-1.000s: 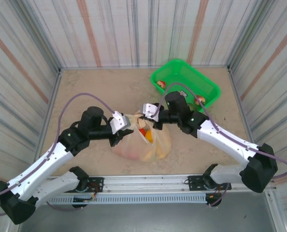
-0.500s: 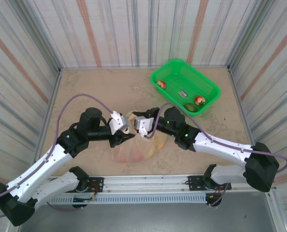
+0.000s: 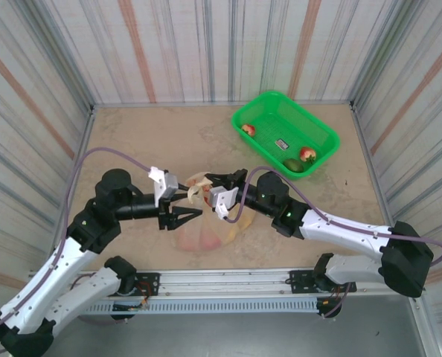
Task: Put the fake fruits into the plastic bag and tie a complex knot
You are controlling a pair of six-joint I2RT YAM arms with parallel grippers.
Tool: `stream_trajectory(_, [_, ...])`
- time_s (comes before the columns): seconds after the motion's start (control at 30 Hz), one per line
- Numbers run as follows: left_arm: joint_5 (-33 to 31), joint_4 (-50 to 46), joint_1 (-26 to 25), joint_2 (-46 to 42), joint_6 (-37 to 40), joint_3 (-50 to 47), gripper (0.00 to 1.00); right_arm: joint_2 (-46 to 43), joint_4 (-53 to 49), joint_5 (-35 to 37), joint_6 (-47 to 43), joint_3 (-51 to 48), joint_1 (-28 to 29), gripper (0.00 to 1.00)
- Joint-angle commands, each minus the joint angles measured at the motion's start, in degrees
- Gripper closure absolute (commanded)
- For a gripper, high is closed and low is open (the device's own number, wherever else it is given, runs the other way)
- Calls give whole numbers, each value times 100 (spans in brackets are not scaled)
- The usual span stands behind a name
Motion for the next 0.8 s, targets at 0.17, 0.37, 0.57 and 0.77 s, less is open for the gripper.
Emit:
stream_trajectory(0.17, [1548, 1402, 887, 517, -1996, 422, 39, -217, 68, -135, 44, -19, -37, 100])
stream_trajectory(0.37, [2210, 2586, 849, 1069, -2736, 506, 36, -208, -29, -184, 142, 35, -79, 100])
stream_trajectory(0.57, [1438, 1045, 877, 766, -1618, 879, 34, -258, -259, -295, 248, 128, -147, 100])
stream_trajectory(0.77, [1299, -247, 877, 742, -1247, 662, 45, -305, -309, -334, 301, 172, -154, 100])
